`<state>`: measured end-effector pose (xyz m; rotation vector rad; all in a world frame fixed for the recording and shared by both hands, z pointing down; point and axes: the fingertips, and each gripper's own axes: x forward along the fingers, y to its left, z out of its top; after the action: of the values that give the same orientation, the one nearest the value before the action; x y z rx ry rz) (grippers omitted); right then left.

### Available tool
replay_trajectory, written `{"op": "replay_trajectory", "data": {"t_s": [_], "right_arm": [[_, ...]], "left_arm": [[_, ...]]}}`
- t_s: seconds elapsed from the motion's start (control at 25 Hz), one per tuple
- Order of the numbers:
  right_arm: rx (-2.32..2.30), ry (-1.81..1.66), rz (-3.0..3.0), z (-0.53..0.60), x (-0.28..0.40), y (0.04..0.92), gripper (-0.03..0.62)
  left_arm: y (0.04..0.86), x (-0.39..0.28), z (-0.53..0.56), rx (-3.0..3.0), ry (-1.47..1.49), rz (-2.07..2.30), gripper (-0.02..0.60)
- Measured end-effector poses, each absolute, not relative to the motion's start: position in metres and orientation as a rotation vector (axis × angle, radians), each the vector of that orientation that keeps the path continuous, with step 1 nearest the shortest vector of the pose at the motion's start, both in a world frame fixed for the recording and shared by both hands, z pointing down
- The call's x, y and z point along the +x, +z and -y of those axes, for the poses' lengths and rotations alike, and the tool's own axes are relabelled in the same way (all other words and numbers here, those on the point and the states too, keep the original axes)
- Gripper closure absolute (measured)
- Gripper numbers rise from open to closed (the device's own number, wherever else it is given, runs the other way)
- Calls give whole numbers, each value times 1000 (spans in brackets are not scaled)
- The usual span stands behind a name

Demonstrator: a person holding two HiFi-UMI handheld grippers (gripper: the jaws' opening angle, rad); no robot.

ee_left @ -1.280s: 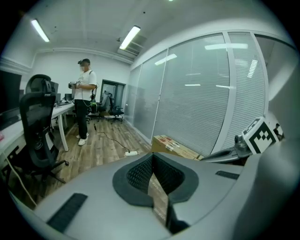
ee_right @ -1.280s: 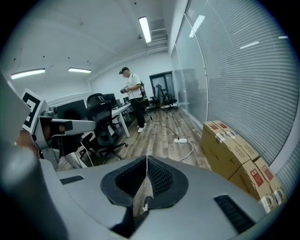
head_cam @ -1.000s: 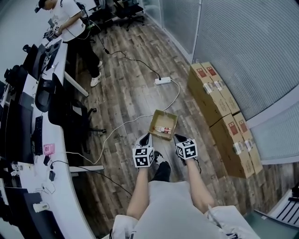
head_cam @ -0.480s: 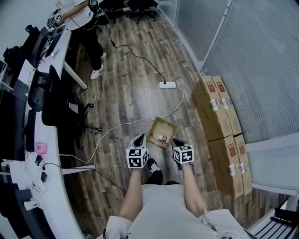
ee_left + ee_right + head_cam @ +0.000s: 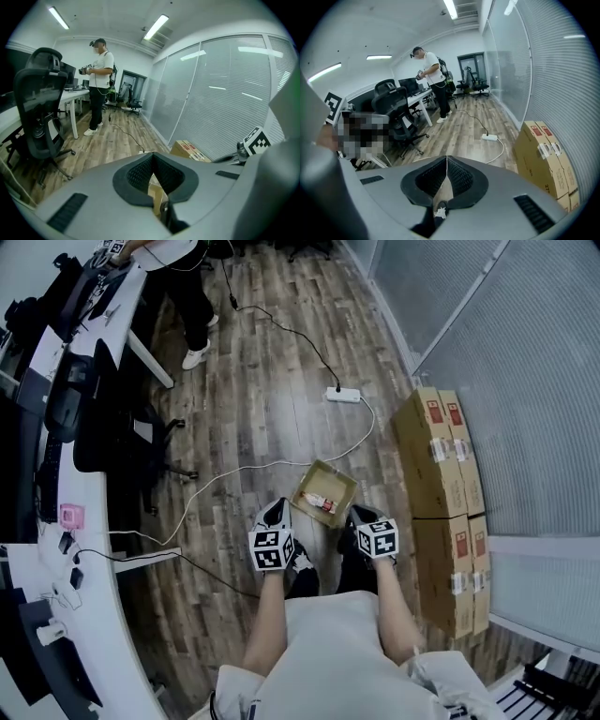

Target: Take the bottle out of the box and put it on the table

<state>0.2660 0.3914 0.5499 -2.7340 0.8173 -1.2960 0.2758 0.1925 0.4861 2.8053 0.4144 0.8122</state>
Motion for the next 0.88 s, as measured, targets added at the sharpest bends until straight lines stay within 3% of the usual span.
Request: {"op": "replay_trajectory", "data": {"t_s": [0.24,0.88], "right_arm": [[-2731,-1548,-1046,-400,283,599,551],[-2504,-1634,-1414,-336,334,725,549]], "left_arm": [[511,279,-178,2746,828,-267,569],[652,298,-171,2640,968,-173,569]]}}
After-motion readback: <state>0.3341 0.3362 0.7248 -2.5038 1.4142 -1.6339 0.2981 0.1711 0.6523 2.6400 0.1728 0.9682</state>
